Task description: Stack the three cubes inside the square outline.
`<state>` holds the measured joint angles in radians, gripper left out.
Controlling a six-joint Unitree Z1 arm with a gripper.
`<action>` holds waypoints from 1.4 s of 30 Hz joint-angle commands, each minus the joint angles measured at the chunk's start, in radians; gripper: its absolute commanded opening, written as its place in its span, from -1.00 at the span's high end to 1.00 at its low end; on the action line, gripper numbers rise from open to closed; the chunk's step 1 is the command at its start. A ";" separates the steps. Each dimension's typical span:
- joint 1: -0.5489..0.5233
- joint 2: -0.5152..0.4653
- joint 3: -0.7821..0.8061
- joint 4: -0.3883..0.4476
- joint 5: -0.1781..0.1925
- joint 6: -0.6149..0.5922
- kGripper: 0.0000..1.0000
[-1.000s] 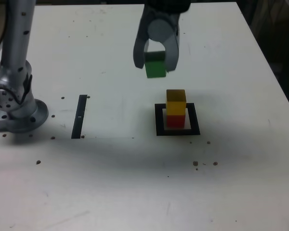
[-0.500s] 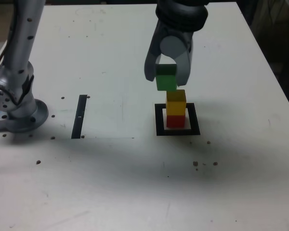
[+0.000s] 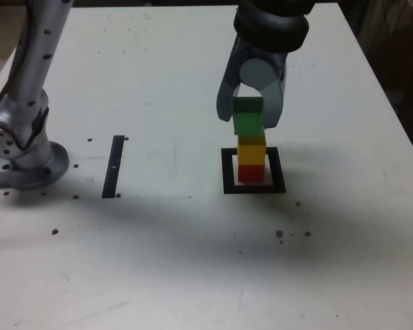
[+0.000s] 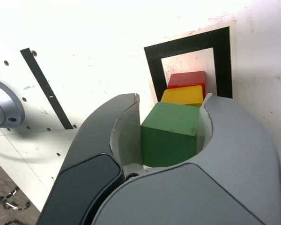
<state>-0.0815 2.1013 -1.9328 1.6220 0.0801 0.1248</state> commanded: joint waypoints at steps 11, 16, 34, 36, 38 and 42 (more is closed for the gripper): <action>-0.019 0.009 -0.003 0.015 -0.001 -0.010 0.40; -0.023 0.009 0.000 0.015 -0.003 -0.013 0.40; -0.027 0.011 0.009 0.007 -0.005 -0.010 -0.94; -0.027 0.011 0.010 0.007 -0.005 -0.010 -0.94; -0.027 0.010 0.010 0.007 -0.005 -0.010 -0.94; -0.027 0.003 0.008 0.006 -0.001 -0.010 -0.95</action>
<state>-0.1069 2.1051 -1.9244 1.6181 0.0771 0.1140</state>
